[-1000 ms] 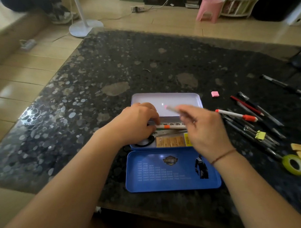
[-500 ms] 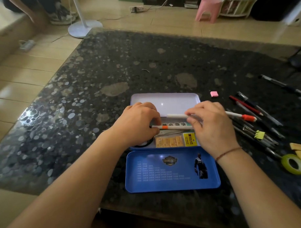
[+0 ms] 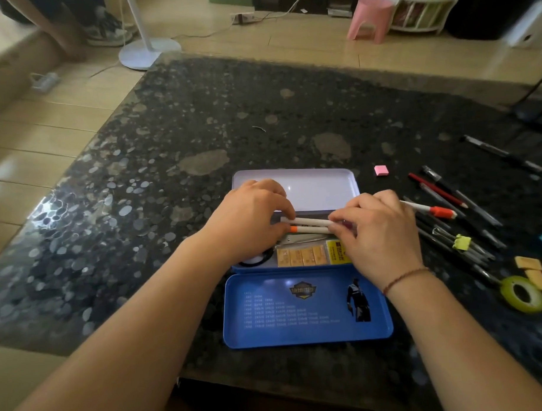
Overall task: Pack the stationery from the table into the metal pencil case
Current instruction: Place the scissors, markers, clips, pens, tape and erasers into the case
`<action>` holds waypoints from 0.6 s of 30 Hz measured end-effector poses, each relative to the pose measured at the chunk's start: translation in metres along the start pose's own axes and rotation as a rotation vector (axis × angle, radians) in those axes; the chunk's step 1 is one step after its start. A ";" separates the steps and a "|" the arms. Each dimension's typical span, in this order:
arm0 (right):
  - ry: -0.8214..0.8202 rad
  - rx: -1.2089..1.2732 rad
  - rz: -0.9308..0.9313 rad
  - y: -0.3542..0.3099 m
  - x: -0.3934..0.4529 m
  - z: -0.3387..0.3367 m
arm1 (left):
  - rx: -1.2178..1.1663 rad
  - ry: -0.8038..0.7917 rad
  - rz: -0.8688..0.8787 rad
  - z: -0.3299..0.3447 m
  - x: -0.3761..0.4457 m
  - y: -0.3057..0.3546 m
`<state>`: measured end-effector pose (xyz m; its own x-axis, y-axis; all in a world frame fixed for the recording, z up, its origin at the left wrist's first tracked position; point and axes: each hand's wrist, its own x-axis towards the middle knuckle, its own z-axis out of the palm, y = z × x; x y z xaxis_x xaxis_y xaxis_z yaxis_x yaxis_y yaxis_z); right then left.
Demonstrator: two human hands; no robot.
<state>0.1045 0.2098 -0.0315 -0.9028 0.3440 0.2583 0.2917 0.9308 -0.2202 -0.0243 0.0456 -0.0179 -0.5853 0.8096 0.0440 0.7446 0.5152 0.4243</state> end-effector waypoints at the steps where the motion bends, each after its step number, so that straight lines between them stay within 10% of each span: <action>1: -0.005 0.007 -0.006 0.000 0.000 0.000 | 0.009 0.002 0.003 0.000 0.000 0.001; 10: 0.105 0.049 -0.022 0.008 0.001 0.001 | 0.019 -0.011 0.004 0.004 0.002 0.003; 18: -0.010 -0.110 0.541 0.083 0.001 -0.022 | 0.037 0.034 0.013 0.014 0.003 0.010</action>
<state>0.1343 0.2904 -0.0291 -0.6179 0.7759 0.1268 0.7455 0.6295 -0.2191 -0.0141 0.0578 -0.0265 -0.5856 0.8066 0.0803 0.7631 0.5152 0.3901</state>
